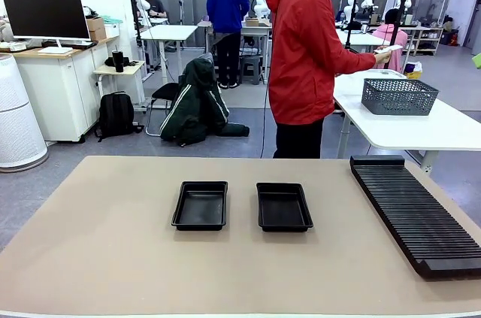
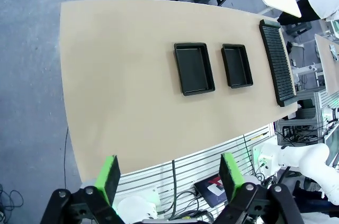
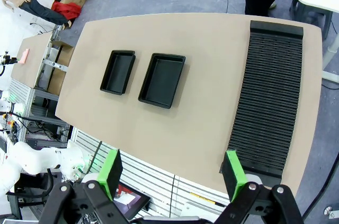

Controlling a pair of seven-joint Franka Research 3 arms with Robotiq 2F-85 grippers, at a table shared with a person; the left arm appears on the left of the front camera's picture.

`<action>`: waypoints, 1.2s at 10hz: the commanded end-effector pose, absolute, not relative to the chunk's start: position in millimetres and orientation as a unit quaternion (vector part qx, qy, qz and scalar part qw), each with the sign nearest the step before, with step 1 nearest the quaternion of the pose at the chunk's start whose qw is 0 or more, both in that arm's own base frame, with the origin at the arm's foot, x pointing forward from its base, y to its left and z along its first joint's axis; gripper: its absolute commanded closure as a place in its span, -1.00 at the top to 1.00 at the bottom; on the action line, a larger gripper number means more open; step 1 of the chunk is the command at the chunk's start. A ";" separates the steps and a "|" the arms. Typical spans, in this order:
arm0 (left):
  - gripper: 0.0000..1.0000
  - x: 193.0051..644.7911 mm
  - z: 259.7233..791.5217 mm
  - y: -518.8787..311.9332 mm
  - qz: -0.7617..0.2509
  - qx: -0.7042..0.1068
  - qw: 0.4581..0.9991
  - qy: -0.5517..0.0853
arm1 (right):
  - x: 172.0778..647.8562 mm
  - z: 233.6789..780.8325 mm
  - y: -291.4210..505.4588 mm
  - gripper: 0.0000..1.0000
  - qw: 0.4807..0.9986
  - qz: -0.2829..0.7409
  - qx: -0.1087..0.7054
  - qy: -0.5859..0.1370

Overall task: Inspect and transfer BCBs to ESD trays.
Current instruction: Pick up the Blank PCB from the PCB Rack and place it in the left ESD tray.

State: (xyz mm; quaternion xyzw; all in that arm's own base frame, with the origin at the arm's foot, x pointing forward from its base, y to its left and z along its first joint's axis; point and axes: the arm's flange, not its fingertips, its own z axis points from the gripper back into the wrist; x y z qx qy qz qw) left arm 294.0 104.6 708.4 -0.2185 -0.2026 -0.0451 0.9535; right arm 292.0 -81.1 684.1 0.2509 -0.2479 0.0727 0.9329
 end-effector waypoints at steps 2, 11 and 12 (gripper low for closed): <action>1.00 293.7 708.4 104.9 -0.045 -0.218 0.953 -0.204 | 292.6 684.0 -79.6 1.00 0.932 0.077 0.255 -0.247; 1.00 293.7 708.4 104.9 -0.045 -0.218 0.953 -0.204 | 292.6 684.0 -79.6 1.00 0.932 0.077 0.255 -0.247; 1.00 293.7 708.4 104.9 -0.045 -0.218 0.953 -0.204 | 292.6 684.0 -79.6 1.00 0.932 0.077 0.255 -0.247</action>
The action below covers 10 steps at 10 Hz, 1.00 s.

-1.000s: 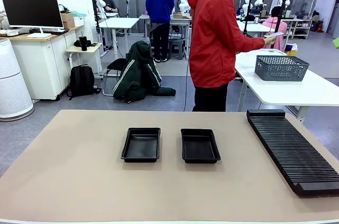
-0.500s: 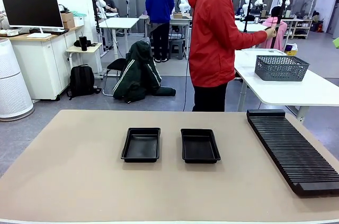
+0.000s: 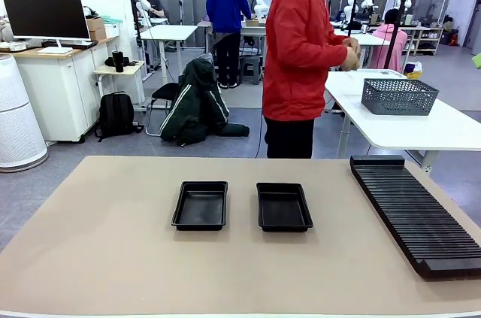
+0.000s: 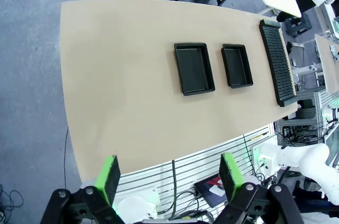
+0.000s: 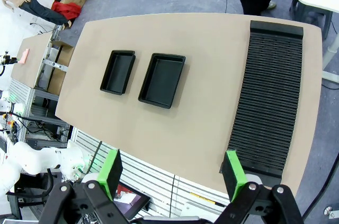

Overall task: Inspect and transfer BCBs to ESD trays.
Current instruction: Pick up the Blank PCB from the PCB Rack and place it in the left ESD tray.

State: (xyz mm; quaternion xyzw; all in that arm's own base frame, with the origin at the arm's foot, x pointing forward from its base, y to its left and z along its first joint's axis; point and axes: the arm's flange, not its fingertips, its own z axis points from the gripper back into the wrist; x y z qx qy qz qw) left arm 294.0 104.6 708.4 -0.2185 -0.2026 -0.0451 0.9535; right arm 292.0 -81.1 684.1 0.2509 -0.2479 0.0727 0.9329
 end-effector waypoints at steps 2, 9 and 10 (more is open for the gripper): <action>1.00 293.7 708.4 104.9 -0.045 -0.218 0.953 -0.204 | 292.6 684.0 -79.6 1.00 0.932 0.077 0.255 -0.247; 1.00 293.7 708.4 104.9 -0.045 -0.218 0.953 -0.204 | 292.6 684.0 -79.6 1.00 0.932 0.077 0.255 -0.247; 1.00 293.7 708.4 104.9 -0.045 -0.218 0.953 -0.204 | 292.6 684.0 -79.6 1.00 0.932 0.077 0.255 -0.247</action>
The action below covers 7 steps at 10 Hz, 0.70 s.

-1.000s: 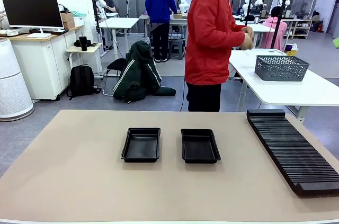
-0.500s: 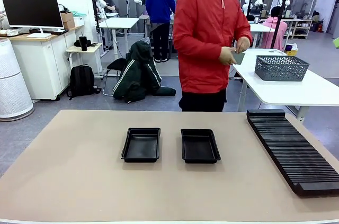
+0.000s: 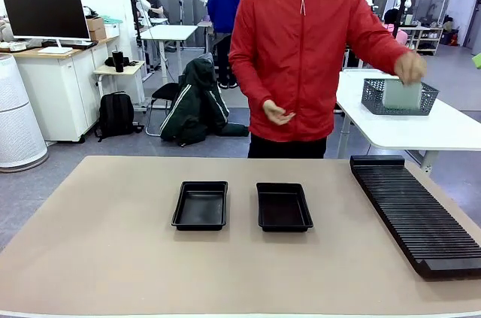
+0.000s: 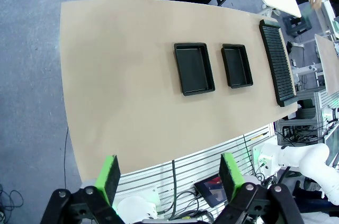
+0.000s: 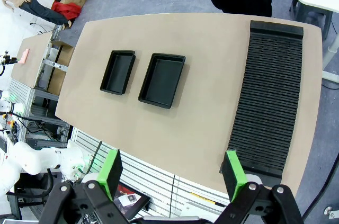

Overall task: Inspect and transfer BCBs to ESD trays.
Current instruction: Pick up the Blank PCB from the PCB Rack and place it in the left ESD tray.

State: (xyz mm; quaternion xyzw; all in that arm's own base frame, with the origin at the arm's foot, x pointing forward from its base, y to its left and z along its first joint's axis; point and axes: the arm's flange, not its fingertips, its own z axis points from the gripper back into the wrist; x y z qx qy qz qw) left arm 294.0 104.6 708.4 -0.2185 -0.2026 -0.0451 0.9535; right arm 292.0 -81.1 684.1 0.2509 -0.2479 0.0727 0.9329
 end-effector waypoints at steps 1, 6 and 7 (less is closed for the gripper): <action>1.00 293.7 708.4 104.9 -0.045 -0.218 0.953 -0.204 | 292.6 684.0 -79.6 1.00 0.932 0.077 0.255 -0.247; 1.00 293.7 708.4 104.9 -0.045 -0.218 0.953 -0.204 | 292.6 684.0 -79.6 1.00 0.932 0.077 0.255 -0.247; 1.00 293.7 708.4 104.9 -0.045 -0.218 0.953 -0.204 | 292.6 684.0 -79.6 1.00 0.932 0.077 0.255 -0.247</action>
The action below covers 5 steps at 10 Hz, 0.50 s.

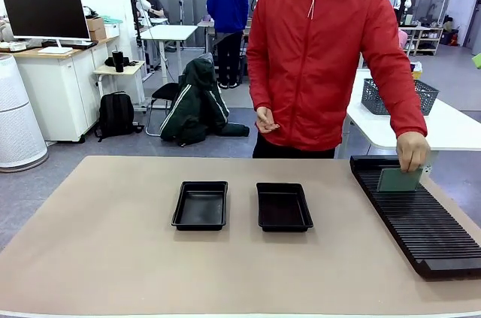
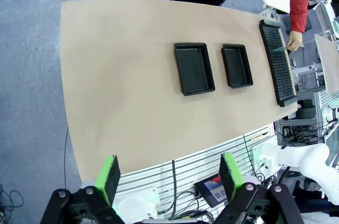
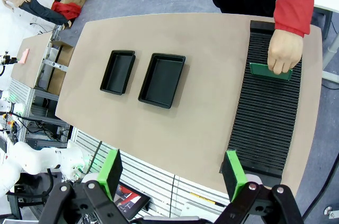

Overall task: Inspect and transfer BCBs to ESD trays.
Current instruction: Pick up the Blank PCB from the PCB Rack and place it in the left ESD tray.

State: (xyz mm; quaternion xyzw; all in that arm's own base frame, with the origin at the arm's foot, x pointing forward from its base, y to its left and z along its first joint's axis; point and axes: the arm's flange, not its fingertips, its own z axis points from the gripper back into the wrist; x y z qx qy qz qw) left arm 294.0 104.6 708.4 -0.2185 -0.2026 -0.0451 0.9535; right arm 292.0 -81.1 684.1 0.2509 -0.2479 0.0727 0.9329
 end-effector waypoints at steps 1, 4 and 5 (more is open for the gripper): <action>1.00 293.7 708.4 104.9 -0.045 -0.218 0.953 -0.204 | 292.6 684.0 -79.6 1.00 0.932 0.077 0.255 -0.247; 1.00 293.7 708.4 104.9 -0.045 -0.218 0.953 -0.204 | 292.6 684.0 -79.6 1.00 0.932 0.077 0.255 -0.247; 1.00 293.7 708.4 104.9 -0.045 -0.218 0.953 -0.204 | 292.6 684.0 -79.6 1.00 0.932 0.077 0.255 -0.247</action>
